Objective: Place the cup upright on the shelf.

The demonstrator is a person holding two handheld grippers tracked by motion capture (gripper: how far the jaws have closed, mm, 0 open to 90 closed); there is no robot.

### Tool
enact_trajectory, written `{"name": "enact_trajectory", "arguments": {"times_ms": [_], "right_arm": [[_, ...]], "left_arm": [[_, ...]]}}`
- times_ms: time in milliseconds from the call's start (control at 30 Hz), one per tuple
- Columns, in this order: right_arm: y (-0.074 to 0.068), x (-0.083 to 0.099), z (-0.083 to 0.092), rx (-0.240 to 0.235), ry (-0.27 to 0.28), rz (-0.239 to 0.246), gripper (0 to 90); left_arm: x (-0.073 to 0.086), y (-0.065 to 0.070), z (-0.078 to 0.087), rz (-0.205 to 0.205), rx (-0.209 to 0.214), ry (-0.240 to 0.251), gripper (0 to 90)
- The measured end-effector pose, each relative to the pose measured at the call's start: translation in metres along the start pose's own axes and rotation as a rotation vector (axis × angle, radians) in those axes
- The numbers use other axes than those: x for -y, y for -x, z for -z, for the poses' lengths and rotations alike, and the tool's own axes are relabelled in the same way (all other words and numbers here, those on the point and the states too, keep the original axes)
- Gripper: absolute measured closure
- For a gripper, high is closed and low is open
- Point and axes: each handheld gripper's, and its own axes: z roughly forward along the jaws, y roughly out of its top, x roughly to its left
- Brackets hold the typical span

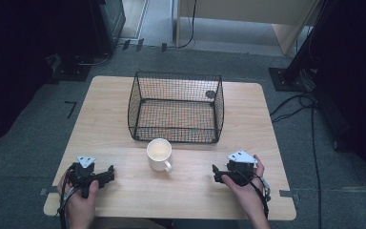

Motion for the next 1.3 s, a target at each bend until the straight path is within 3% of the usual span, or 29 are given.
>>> {"name": "enact_trajectory", "arguments": {"times_ms": [233,367,867,900,967,1067,1233,1300], "right_arm": [[-0.031,-0.018,-0.003,-0.063,0.031,0.029,6.5],[-0.046,-0.02,-0.004,-0.081,0.047,0.053,12.3],[-0.078,-0.024,-0.008,-0.244,0.067,0.056,16.8],[-0.081,-0.025,-0.008,-0.275,0.071,0.049,21.9],[-0.083,-0.025,-0.008,-0.288,0.072,0.043,24.5],[-0.094,-0.025,-0.006,-0.372,0.098,0.04,32.7],[-0.106,-0.025,-0.008,-0.403,0.105,0.068,39.6],[-0.109,-0.025,-0.01,-0.394,0.116,0.085,44.8]], "left_arm": [[0.0,0.0,0.0,0.002,-0.002,-0.001,0.0],[-0.001,0.0,-0.001,0.002,-0.003,-0.002,0.0],[-0.001,0.001,-0.001,0.002,-0.003,-0.002,0.0],[-0.001,0.0,-0.001,0.002,-0.003,-0.002,0.0],[-0.001,0.0,-0.001,0.002,-0.003,-0.002,0.0],[-0.001,0.0,-0.001,0.002,-0.003,-0.002,0.0],[-0.001,0.001,-0.001,0.002,-0.003,-0.002,0.0],[-0.001,0.001,-0.001,0.003,-0.003,-0.002,0.0]]}}
